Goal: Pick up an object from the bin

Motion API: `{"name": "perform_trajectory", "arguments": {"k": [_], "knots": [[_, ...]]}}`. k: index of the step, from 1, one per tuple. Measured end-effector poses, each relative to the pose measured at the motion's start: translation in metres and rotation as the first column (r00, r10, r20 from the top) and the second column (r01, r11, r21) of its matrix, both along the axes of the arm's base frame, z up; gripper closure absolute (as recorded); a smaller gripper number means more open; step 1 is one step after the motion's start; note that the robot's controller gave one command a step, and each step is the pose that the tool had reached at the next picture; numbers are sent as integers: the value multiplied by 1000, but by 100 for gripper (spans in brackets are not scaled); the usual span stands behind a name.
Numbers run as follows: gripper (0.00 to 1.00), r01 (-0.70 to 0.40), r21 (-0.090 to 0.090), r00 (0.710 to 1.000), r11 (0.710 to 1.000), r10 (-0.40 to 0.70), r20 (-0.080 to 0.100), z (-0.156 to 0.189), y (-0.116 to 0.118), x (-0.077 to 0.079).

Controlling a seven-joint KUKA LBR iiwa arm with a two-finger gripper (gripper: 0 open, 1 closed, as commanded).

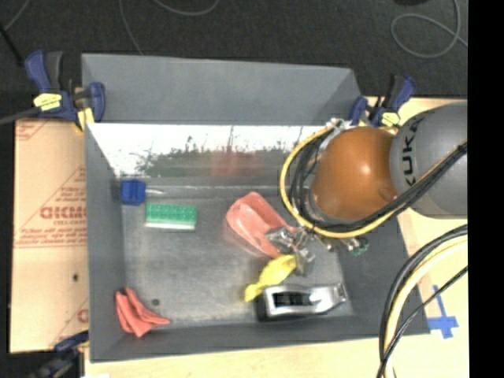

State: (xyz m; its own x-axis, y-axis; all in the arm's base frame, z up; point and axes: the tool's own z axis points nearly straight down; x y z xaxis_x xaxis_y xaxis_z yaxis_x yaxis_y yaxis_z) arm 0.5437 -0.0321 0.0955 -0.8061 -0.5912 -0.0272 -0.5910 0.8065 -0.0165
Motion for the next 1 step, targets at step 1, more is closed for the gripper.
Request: {"name": "perform_trajectory", "arguments": {"k": [1], "knots": [[100,2,0,1000,1000,-2,0,0,0,0]]}}
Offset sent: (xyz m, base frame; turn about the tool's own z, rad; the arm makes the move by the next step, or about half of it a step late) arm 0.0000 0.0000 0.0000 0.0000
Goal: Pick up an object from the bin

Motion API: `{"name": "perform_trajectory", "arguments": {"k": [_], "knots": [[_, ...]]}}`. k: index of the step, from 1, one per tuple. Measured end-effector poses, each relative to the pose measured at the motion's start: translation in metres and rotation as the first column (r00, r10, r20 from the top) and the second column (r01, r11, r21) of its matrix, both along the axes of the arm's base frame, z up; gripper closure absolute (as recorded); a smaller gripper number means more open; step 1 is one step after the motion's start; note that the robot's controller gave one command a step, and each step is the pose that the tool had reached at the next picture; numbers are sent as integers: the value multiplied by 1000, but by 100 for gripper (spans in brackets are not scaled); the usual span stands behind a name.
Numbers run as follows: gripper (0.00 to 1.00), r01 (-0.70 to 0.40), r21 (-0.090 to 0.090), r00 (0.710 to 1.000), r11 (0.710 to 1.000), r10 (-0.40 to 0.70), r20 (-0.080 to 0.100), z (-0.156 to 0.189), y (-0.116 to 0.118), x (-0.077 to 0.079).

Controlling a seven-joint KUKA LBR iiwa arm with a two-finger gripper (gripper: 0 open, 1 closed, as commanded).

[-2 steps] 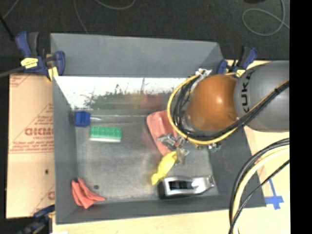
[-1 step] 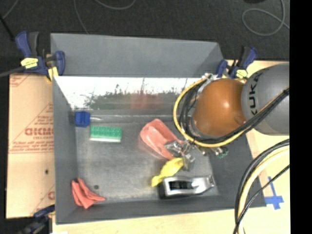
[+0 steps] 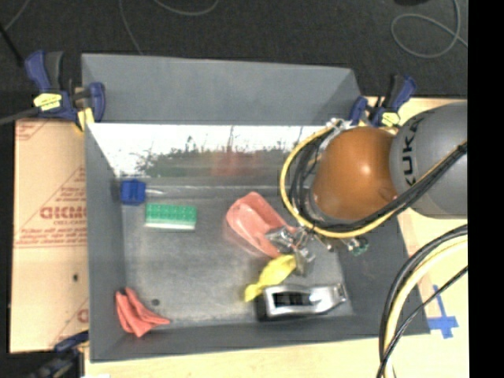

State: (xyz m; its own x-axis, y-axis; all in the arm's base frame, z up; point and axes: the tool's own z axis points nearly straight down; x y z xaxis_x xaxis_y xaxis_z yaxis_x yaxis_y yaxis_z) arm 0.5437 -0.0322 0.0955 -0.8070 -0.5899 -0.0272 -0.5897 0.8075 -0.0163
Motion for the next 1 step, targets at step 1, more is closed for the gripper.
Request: {"name": "perform_trajectory", "arguments": {"k": [1], "knots": [[100,1,0,1000,1000,-1,0,0,0,0]]}}
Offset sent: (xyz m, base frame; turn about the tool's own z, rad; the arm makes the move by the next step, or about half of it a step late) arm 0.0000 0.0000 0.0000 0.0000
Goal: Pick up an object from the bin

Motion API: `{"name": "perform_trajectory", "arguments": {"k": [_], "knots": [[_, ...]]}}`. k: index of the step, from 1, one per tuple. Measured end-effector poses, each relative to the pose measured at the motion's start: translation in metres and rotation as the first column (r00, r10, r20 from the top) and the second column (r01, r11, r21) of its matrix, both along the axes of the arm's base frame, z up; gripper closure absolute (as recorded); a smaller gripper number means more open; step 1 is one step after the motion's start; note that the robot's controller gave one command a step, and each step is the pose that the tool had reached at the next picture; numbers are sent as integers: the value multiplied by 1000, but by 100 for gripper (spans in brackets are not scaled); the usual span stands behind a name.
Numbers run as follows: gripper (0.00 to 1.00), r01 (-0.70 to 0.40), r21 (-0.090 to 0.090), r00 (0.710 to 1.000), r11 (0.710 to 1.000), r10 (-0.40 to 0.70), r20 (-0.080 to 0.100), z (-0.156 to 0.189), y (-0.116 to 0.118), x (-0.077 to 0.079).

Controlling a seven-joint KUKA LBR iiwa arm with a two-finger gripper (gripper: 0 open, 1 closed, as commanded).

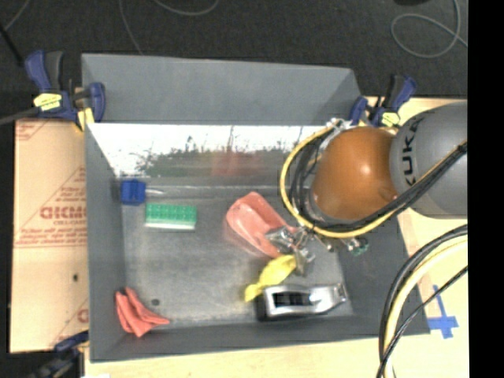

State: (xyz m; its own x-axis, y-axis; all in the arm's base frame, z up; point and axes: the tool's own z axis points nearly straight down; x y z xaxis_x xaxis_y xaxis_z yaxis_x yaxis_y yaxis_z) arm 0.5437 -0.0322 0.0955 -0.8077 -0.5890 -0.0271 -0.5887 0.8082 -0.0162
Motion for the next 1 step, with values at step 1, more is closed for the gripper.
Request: {"name": "perform_trajectory", "arguments": {"k": [1], "knots": [[100,1,0,1000,1000,-1,0,0,0,0]]}}
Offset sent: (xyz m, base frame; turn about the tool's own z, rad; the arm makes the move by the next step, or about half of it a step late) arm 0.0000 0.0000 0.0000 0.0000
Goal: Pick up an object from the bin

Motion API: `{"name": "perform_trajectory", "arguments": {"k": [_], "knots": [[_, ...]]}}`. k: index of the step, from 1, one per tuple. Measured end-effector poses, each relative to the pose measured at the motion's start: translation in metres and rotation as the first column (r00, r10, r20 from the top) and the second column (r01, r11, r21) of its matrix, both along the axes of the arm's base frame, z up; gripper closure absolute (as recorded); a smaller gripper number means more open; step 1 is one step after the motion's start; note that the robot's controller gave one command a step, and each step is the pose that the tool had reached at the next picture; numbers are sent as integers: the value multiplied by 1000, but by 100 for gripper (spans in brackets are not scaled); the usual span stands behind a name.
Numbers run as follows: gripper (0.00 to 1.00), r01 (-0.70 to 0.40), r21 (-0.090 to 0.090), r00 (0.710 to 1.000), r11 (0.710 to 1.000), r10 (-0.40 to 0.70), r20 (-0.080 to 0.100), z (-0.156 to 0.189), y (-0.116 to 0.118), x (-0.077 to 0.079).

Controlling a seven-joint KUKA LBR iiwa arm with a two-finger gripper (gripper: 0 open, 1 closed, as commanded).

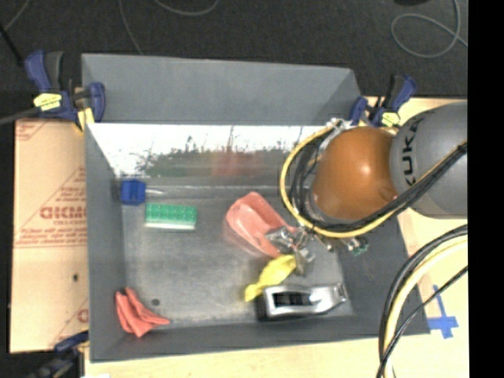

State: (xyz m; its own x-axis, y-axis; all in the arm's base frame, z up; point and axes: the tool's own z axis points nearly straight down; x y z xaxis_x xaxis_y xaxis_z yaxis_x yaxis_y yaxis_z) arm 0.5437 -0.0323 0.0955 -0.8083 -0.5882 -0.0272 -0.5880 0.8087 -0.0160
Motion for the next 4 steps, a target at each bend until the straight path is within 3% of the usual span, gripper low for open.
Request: {"name": "perform_trajectory", "arguments": {"k": [4], "knots": [[100,2,0,1000,1000,-2,0,0,0,0]]}}
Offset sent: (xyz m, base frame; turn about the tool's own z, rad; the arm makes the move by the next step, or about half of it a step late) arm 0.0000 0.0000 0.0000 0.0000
